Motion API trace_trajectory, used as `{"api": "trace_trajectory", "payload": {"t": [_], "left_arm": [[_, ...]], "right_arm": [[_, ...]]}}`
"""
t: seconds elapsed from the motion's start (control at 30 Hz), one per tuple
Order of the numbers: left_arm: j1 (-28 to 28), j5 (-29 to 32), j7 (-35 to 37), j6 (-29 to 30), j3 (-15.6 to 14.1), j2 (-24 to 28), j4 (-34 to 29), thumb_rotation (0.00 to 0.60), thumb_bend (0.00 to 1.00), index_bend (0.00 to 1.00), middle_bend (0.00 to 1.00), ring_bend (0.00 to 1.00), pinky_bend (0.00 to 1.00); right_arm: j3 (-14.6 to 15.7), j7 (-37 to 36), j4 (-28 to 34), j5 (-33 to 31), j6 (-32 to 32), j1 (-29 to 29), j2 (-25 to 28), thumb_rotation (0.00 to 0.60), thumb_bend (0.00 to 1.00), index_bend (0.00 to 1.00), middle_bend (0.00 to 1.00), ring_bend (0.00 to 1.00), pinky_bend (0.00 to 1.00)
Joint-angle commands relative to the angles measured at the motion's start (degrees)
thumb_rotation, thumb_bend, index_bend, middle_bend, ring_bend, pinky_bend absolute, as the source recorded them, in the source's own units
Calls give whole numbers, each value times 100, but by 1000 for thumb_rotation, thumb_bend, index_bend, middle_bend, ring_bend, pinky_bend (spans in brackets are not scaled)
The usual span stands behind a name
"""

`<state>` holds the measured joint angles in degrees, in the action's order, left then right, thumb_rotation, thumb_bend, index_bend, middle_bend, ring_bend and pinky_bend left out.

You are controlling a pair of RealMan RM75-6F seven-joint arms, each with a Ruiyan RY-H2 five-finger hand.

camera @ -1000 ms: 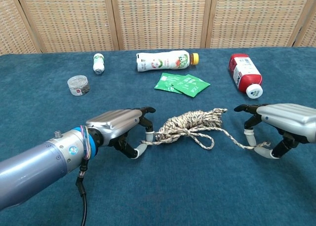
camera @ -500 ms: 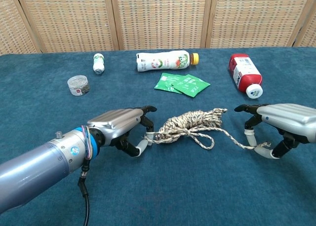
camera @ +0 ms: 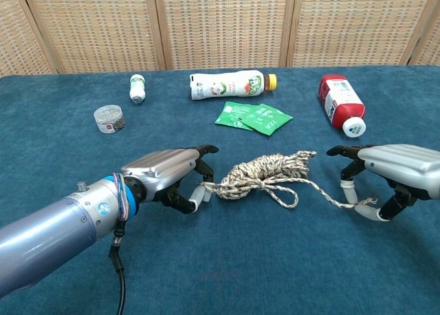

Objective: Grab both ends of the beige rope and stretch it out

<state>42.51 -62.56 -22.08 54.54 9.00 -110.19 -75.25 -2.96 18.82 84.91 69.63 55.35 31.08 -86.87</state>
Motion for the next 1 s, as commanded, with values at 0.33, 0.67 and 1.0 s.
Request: {"api": "trace_trajectory", "payload": {"t": [0.33,0.67,1.0], "left_arm": [[-34,28,49,36,84,103,-78,600,722,829,0,0,0],[-102,3,169,74,115,357,-262,600,737,873,0,0,0],[-217,-72,251,201,142,864,-680,600,746,887,0,0,0]], "right_arm": [[-4,-35,-11,12,1,-2,3,600,496,664,5,0,0],[-12,-63,-14,18,12,-7,7,600,496,665,8,0,0],[-42,-73,-38,5,62,-23,3,600,496,669,14,0,0]]}}
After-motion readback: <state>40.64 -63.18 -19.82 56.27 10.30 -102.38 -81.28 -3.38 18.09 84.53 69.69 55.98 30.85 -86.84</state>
